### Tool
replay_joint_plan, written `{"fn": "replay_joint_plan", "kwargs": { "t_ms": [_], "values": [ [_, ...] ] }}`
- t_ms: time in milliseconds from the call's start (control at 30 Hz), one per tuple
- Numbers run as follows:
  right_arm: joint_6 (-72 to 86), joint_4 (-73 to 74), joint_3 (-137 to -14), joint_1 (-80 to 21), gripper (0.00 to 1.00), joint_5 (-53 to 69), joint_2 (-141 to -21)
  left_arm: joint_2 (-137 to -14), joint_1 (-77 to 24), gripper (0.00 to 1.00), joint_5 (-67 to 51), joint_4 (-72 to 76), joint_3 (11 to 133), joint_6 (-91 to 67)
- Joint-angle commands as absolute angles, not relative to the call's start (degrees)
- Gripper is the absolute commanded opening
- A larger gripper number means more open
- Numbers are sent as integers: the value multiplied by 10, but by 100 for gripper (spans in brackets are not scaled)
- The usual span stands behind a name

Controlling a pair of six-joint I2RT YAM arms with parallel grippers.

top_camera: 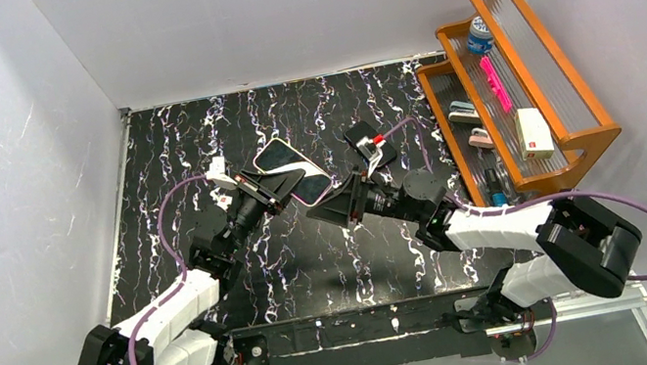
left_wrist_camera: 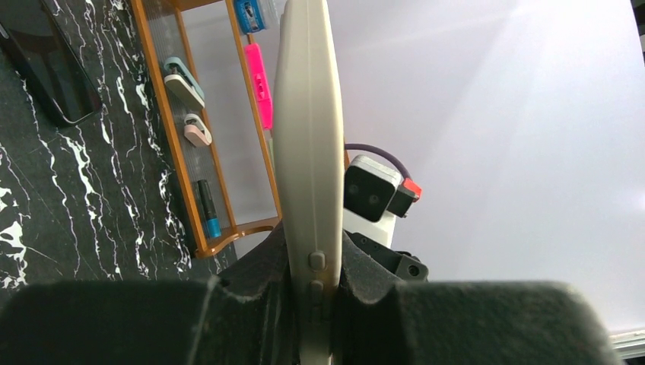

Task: Take the phone out of the phone case
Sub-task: Remove the phone case from the phone.

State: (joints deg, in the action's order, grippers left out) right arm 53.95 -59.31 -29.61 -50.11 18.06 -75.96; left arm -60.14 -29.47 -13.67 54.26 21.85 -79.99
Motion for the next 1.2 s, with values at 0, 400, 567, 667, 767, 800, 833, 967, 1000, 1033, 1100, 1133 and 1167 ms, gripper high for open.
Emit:
{"fn": "replay_joint_plan", "kwargs": {
  "t_ms": [0,400,567,667,767,800,833,967,1000,1033,1100,1133,1167],
  "values": [
    [542,-645,-321,-514,61,145,-769,-578,-299,0,-122,604,218,-810],
    [551,-689,-316,-523,56,115,-788,-572,-301,0,-119,609,214,-813],
    [552,-699,-311,-524,55,110,-787,-572,-301,0,-119,609,212,-815],
    [546,-699,-310,-523,42,110,-790,-569,-302,0,-119,609,212,-820],
    [520,-702,-309,-524,29,120,-796,-565,-302,0,-119,609,212,-836],
    [508,-712,-306,-524,26,121,-800,-565,-302,0,-119,609,211,-845],
    [498,-723,-300,-524,22,122,-802,-564,-302,0,-120,610,211,-855],
    [430,-748,-291,-523,14,139,-815,-566,-302,0,-131,609,207,-903],
    [414,-746,-290,-523,12,143,-816,-566,-302,0,-133,610,207,-913],
    [392,-745,-290,-523,10,147,-818,-567,-302,0,-138,609,207,-921],
    [361,-750,-286,-523,6,149,-824,-570,-302,0,-147,609,207,-936],
    [348,-761,-283,-522,4,155,-830,-571,-302,0,-152,609,208,-943],
    [340,-769,-282,-518,2,167,-836,-572,-302,0,-158,609,210,-948]
  ]
}}
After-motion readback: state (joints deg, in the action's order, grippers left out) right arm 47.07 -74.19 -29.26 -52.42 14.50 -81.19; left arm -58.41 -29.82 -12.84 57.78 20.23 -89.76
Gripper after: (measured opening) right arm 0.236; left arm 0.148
